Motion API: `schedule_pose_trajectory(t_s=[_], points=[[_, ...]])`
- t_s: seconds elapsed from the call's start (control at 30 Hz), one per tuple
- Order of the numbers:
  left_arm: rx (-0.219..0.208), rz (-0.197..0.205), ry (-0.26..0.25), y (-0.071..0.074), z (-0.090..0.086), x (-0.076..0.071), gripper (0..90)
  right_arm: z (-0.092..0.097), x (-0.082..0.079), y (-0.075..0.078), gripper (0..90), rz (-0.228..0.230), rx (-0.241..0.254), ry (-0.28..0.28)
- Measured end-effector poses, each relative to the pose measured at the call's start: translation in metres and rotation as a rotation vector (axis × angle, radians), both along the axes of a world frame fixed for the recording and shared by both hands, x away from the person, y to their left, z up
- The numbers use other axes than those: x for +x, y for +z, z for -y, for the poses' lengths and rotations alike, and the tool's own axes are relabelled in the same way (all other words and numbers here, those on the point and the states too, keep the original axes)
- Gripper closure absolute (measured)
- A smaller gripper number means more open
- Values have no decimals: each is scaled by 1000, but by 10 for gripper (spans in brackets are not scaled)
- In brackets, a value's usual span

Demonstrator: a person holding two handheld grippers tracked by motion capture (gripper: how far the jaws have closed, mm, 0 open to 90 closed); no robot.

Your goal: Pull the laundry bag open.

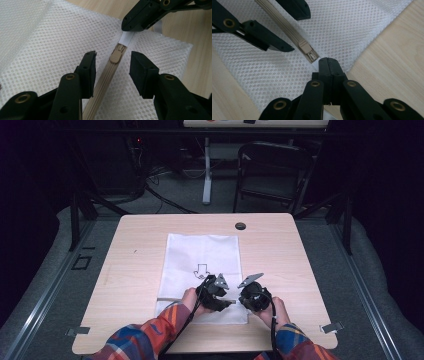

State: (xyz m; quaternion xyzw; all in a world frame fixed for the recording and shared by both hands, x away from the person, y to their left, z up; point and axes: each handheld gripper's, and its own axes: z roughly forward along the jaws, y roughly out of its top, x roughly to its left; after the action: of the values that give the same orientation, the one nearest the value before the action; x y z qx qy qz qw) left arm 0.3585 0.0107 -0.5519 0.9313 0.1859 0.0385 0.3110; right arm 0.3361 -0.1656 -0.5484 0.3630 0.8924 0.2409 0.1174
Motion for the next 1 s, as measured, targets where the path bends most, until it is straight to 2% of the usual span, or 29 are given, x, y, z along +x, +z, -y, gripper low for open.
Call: schedule_pose_trajectory(t_s=[0.17,0.3,0.47,0.6,0.63,0.67,0.7,0.9,1.0], points=[[1,-3,-16,-3,5,0,666,-1,1,-3,900,-3,-4,11],[18,-8,-41,-7,10,1,731,-2,1,-6,900,-6,-9,7],[15,-21,-30,-11,12,3,761,-2,2,-8,900,-25,-13,8],[-5,-34,-16,-12,10,4,791,-1,2,-10,900,-15,7,1],[-12,-40,-18,-13,9,6,801,1,2,-11,900,-21,34,-6],[-12,-40,-18,-13,9,6,803,1,2,-11,900,-24,34,-12],[-16,-43,-14,-13,8,6,805,2,2,-12,900,-21,57,-14],[-19,-42,-15,-12,7,6,809,3,2,-12,900,-25,52,-30],[-15,-46,-19,-12,6,7,810,4,3,-13,900,-32,74,-40]])
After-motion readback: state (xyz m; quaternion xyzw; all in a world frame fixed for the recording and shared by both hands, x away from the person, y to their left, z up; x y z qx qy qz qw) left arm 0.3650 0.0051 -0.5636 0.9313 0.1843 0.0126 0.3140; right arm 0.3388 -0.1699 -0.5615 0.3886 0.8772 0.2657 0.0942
